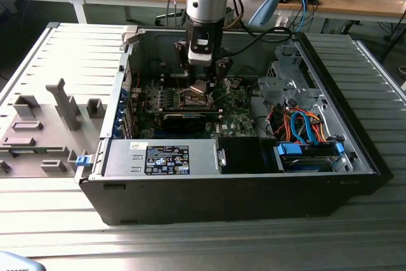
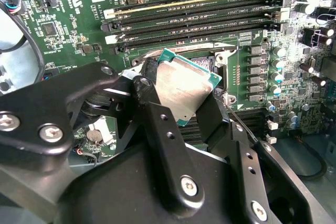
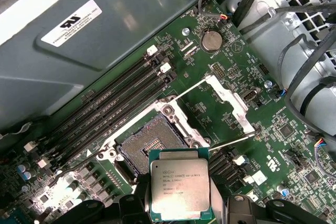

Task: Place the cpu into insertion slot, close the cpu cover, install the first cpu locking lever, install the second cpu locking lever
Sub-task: 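Place the cpu into insertion slot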

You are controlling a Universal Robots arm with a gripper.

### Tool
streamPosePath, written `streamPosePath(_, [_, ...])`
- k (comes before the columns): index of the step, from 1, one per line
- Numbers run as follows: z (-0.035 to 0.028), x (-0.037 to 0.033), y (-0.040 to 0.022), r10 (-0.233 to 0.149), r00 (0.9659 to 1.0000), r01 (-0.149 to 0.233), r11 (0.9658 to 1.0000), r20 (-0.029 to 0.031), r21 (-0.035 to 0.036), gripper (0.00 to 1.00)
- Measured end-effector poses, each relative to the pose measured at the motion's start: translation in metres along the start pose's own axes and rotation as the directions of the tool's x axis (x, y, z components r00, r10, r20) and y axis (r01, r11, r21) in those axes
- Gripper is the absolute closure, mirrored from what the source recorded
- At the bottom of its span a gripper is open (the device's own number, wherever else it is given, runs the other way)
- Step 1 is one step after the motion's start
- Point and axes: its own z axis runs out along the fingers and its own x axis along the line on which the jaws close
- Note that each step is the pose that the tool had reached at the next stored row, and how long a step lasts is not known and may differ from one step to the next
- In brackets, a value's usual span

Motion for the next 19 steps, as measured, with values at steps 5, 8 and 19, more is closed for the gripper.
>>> streamPosePath(5, [0.0, 0.0, 0.0, 0.003, 1.0, -0.003, 1.0, -0.0002, 0.0001, 0.45])
streamPosePath(8, [0.0, 0.0, 0.0, 0.005, 1.0, -0.005, 1.0, -0.0002, 0.0002, 0.45])
streamPosePath(19, [0.0001, 0.0, 0.0, 0.011, 0.9999, -0.011, 0.9999, -0.0005, 0.0004, 0.45])
